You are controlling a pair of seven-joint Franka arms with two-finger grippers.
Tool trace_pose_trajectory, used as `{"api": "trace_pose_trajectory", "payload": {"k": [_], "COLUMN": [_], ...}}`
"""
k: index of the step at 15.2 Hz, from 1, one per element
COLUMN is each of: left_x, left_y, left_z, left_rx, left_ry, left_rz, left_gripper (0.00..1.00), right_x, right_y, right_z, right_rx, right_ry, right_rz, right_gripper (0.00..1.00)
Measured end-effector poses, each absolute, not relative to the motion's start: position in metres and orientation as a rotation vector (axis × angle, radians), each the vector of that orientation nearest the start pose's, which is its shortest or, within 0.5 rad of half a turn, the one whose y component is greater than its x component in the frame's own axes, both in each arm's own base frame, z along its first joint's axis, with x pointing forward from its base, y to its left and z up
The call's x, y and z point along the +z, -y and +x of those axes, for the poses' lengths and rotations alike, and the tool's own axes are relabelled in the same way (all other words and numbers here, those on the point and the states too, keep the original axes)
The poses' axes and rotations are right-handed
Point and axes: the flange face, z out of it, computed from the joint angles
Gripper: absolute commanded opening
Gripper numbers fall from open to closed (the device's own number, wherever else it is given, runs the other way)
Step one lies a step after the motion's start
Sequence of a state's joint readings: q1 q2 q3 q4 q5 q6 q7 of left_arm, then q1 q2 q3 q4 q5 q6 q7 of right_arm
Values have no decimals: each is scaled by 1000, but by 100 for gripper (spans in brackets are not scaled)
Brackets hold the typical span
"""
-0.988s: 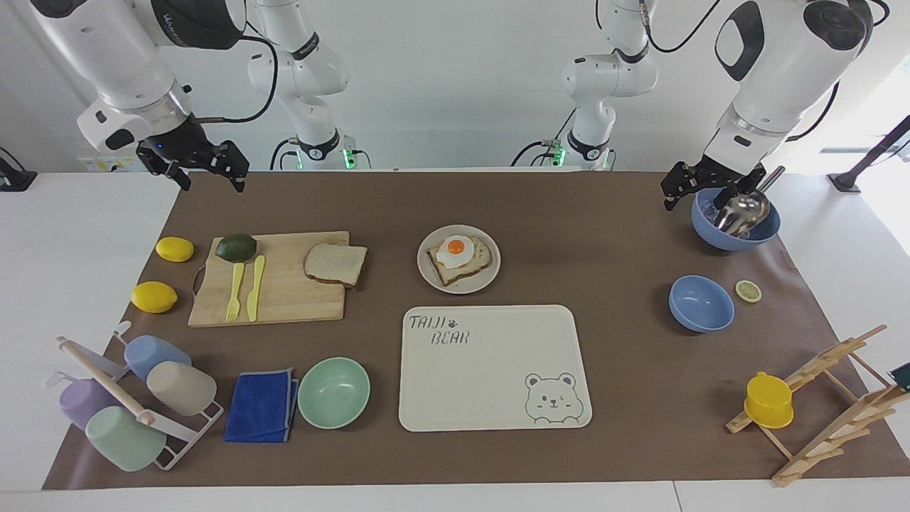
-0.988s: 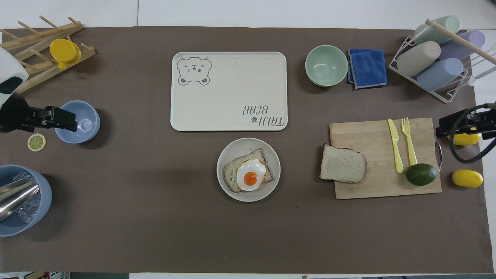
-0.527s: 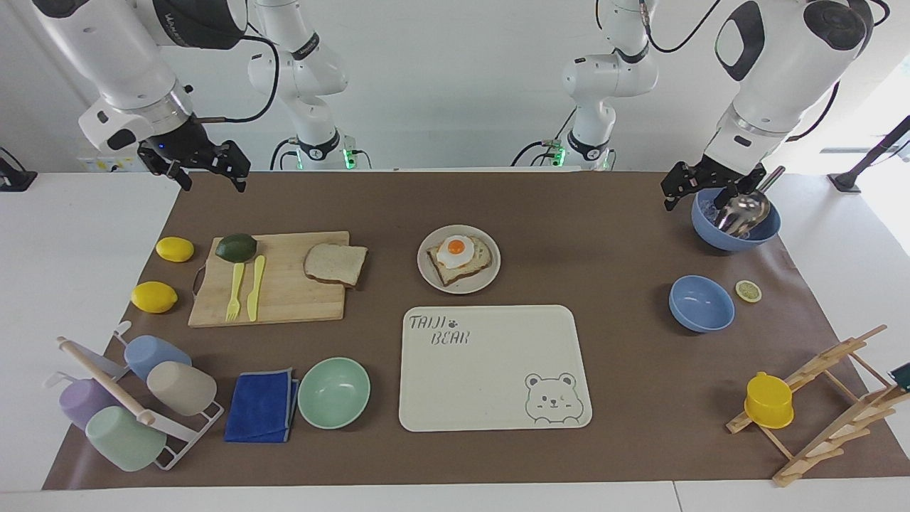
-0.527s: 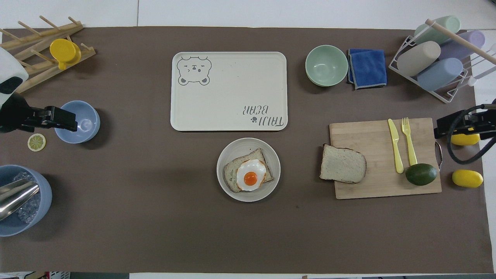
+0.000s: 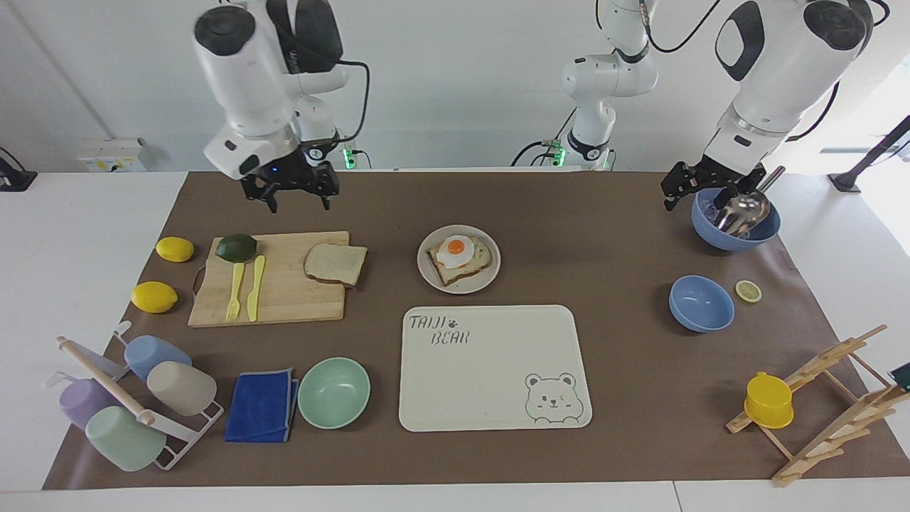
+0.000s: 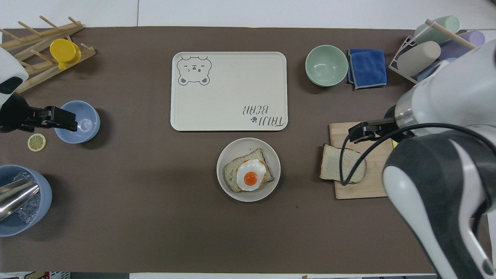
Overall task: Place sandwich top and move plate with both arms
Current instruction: 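Grasp the bread slice on the cutting board with the right gripper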
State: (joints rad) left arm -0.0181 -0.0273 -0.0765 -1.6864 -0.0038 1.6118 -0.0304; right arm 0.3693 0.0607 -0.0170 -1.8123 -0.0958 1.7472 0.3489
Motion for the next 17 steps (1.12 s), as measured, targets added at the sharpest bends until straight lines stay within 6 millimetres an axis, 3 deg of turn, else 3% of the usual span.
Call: {"api": "trace_pose_trajectory", "payload": {"k": [2,4,7,10,17], "left_x": [588,588,588,588,588], "left_y": [53,53,53,53,53], "left_z": [544,544,544,544,544], "left_rx": [74,74,74,74,74], "left_ry": [-100,-100,-100,-100,-100], "left_rz": [-3138,-3138,-3138,-3138,-3138], "left_gripper": [100,100,100,100,100], "right_x": [431,372,309,296,289], "right_y": [-222,-244,-247,-233,-225], "right_z": [539,541,548,549,534], "right_rx": [187,244,274,291,373], "right_ry": [33,52,82,120,224], "right_rz": [-3365,-3467,-3558,-3613,-3616], "right_gripper": [100,100,100,100,100]}}
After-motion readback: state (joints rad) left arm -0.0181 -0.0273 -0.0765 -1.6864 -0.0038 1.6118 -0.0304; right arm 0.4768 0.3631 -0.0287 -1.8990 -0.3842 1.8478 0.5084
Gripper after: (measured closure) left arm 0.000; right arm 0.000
